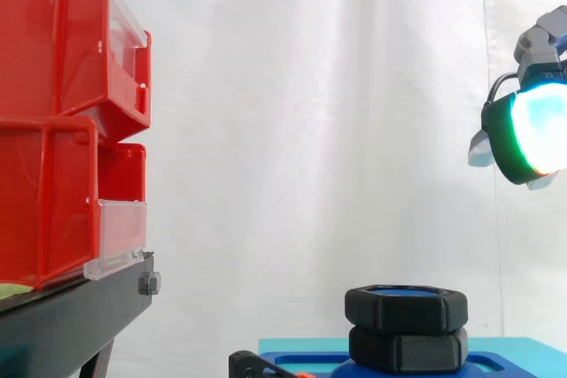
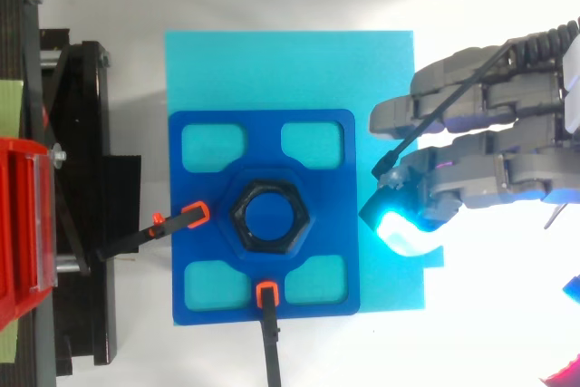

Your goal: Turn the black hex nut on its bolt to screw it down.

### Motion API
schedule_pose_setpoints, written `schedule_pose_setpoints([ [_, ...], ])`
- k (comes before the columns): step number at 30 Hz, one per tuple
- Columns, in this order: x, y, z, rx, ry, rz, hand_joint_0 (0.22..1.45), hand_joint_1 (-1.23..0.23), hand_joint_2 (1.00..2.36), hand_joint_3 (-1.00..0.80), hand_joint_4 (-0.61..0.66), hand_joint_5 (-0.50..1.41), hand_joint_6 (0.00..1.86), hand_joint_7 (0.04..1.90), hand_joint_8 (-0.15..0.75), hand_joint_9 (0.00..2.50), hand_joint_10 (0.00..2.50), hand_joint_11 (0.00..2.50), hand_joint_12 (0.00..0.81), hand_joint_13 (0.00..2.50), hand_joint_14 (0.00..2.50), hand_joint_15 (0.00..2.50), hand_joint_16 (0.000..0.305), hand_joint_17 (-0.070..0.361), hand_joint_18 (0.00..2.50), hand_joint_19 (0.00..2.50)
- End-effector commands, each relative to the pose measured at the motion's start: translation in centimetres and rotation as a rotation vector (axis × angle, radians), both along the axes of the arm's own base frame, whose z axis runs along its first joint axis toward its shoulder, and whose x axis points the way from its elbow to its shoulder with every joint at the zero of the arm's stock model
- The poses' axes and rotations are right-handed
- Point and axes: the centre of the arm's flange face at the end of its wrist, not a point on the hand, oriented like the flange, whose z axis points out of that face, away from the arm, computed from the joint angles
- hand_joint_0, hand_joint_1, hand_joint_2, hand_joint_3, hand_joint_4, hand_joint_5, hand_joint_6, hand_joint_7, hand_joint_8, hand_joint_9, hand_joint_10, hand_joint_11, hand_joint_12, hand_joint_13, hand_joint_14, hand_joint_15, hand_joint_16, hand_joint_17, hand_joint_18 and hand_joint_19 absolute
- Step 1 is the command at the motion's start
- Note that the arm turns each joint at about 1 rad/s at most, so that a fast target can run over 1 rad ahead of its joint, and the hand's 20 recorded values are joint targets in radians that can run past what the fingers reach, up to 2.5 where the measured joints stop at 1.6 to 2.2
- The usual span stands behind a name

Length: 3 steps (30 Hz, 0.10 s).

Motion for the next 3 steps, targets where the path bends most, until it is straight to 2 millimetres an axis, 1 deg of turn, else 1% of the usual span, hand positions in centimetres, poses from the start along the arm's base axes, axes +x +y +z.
schedule_pose_setpoints([
  [1,-0.02,0.0,-0.01,0.0,0.0,0.0,0.47,-0.44,1.0,-0.5,0.25,-0.17,0.5,0.94,0.268,0.59,0.0,0.02,0.4,0.35,0.0,0.0,0.057,0.128,0.3,0.34],
  [3,-0.02,0.0,-0.01,0.0,0.0,0.0,0.47,-0.44,1.0,-0.5,0.25,-0.17,0.5,0.94,0.27,0.59,0.0,0.03,0.401,0.35,0.0,0.0,0.057,0.128,0.3,0.34],
])
